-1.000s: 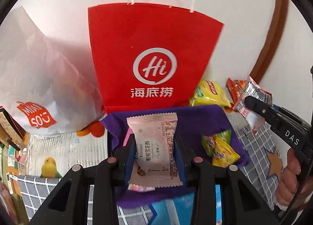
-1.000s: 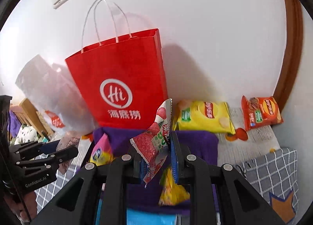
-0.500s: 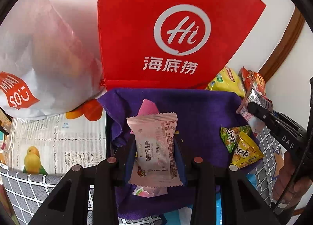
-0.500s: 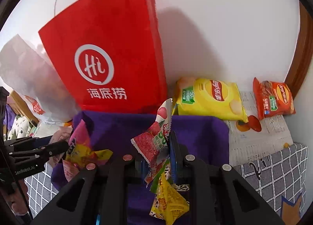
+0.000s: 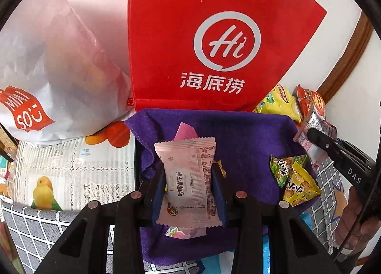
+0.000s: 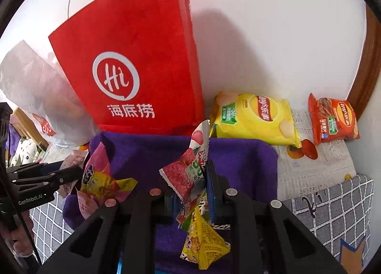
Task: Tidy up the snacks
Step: 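Carry the pink packet and the red-and-white bag over the purple towel with both tools, then open both tools to drop the pink packet and red-and-white bag onto the towel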
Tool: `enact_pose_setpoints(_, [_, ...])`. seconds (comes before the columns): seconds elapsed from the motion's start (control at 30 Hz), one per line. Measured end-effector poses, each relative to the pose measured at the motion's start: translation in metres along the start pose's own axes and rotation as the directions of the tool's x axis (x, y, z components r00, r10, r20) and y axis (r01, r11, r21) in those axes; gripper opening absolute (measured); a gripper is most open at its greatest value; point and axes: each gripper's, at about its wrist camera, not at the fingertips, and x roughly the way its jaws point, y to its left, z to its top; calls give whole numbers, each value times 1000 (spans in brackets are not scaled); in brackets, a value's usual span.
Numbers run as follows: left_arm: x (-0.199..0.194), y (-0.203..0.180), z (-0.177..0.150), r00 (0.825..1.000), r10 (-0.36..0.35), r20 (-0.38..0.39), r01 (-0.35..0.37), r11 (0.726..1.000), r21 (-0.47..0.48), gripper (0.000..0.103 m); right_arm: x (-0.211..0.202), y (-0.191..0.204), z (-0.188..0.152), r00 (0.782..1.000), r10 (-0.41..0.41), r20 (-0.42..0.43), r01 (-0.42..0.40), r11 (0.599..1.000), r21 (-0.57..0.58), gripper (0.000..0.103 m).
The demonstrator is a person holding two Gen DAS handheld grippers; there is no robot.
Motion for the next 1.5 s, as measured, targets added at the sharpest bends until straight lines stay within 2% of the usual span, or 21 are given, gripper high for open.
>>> enact_pose_setpoints(0.17, [3, 1, 0, 1000, 1, -13, -1, 1000, -6, 35, -3, -5, 2, 1000, -1, 0, 1, 1000, 11, 19])
enact_pose_setpoints(0.33, [12, -3, -1, 999, -23, -44, 23, 1000, -3, 35, 6, -2, 1, 999, 11, -36, -11, 1000, -3, 19])
enact_pose_setpoints(0.57, [17, -14, -5, 998, -36, -60, 37, 999, 25, 35, 25, -2, -5, 994, -38, -104, 38, 999, -4, 20])
enact_pose_setpoints(0.7, [18, -21, -7, 998, -33, -60, 36, 998, 45, 36, 32, -1, -7, 991, -32, -132, 32, 999, -5, 21])
enact_pose_setpoints(0.93, [19, -23, -9, 997, -35, -68, 39, 998, 52, 36, 33, 3, -8, 988, -68, -138, 65, 997, -28, 21])
enact_pose_setpoints(1.0, [20, -22, -9, 997, -34, -70, 37, 998, 50, 36, 31, 0, -7, 989, -57, -137, 56, 998, -12, 25])
enact_pose_setpoints(1.1, [20, -24, -8, 997, -41, -72, 44, 998, 47, 38, 23, 0, -4, 992, -47, -119, 47, 999, -4, 43])
enact_pose_setpoints(1.13, [20, -24, -8, 996, -41, -73, 44, 998, 48, 38, 21, 0, -2, 993, -47, -108, 46, 999, -4, 46])
enact_pose_setpoints(1.2, [20, -25, -8, 996, -46, -74, 50, 998, 47, 43, 11, 0, 0, 996, -50, -74, 50, 999, -4, 52])
enact_pose_setpoints(1.37, [13, -30, -7, 996, -68, -60, 71, 996, 47, 65, -9, 0, 5, 999, -43, -13, 43, 999, 16, 69])
enact_pose_setpoints(1.43, [8, -34, -7, 996, -69, -50, 71, 996, 56, 68, -16, 0, 7, 998, -57, 1, 57, 998, 23, 70])
enact_pose_setpoints(1.5, [3, -37, -8, 998, -52, -42, 55, 997, 63, 69, -21, 0, 9, 998, -61, 8, 61, 998, 24, 78])
